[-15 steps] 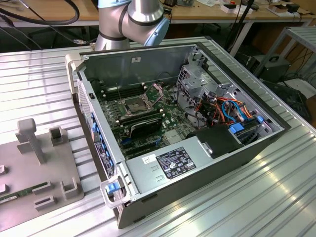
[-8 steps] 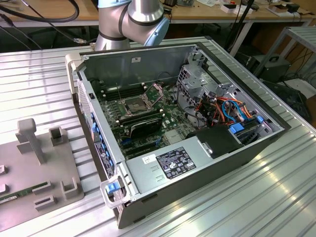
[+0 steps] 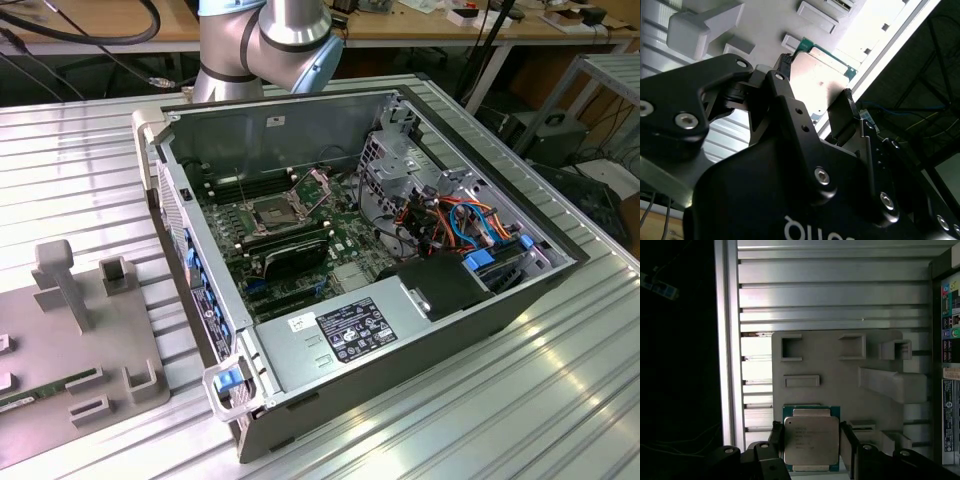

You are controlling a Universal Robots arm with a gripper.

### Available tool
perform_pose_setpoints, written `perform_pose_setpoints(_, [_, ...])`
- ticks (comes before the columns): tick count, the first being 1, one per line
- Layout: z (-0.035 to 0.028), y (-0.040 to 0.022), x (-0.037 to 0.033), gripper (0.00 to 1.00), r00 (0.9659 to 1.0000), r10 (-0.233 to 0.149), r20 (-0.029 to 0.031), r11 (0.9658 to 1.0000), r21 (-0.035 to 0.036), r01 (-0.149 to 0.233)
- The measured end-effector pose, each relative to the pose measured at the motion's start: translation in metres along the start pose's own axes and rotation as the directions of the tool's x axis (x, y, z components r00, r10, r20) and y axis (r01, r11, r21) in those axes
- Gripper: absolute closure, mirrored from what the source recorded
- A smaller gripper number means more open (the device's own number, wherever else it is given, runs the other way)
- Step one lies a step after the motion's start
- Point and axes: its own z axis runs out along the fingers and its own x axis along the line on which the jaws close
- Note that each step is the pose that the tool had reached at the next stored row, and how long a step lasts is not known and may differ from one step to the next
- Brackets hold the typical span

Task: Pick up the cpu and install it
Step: 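Pick up the cpu and move it towards the insertion slot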

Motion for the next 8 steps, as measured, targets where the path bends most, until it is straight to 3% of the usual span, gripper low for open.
perform_pose_setpoints(8, [-0.0052,0.0,-0.0001,0.45,1.0,0.0,-0.0002,1.0,0.0,0.0])
